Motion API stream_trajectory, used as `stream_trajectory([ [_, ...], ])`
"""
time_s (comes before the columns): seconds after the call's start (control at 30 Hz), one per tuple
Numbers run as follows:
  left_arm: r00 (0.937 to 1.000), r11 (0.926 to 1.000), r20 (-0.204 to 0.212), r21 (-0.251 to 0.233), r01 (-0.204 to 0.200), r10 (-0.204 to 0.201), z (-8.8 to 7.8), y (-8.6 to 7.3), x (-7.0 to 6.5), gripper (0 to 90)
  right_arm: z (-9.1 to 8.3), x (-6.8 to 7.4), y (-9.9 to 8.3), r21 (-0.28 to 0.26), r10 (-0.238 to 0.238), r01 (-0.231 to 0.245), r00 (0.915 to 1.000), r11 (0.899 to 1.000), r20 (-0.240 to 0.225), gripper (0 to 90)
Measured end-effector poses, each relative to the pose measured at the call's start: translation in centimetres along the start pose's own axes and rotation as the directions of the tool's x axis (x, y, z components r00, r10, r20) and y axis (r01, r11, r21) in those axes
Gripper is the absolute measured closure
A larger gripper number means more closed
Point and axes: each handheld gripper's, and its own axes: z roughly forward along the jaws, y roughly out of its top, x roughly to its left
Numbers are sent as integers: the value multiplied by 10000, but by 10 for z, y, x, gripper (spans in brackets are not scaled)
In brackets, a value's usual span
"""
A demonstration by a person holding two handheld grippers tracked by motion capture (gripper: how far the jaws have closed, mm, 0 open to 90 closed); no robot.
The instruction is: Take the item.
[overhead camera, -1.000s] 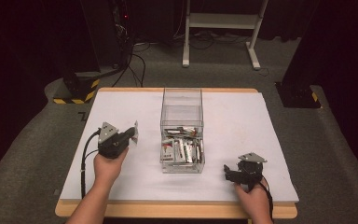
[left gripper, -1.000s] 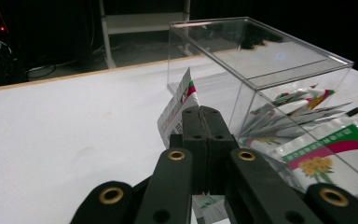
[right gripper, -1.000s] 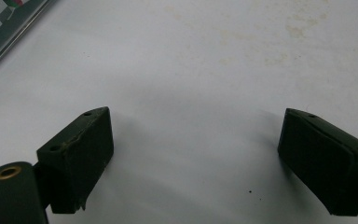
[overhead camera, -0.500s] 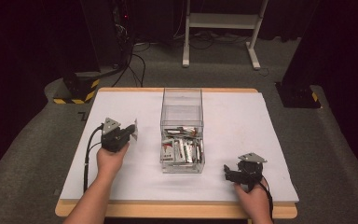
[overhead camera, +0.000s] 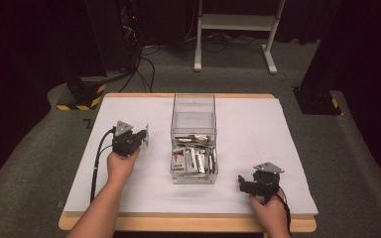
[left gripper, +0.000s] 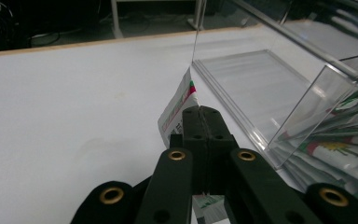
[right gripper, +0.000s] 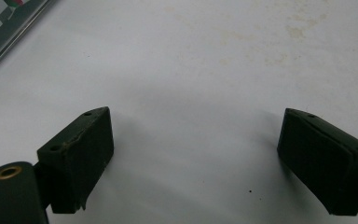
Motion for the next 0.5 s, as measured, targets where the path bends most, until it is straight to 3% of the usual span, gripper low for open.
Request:
stream_trajectory([
  [0.5,9993,9989,-36,291,377,-376,12,-6,3,892,0,0,0,-1,-5,5,10000,10000,-4,107],
])
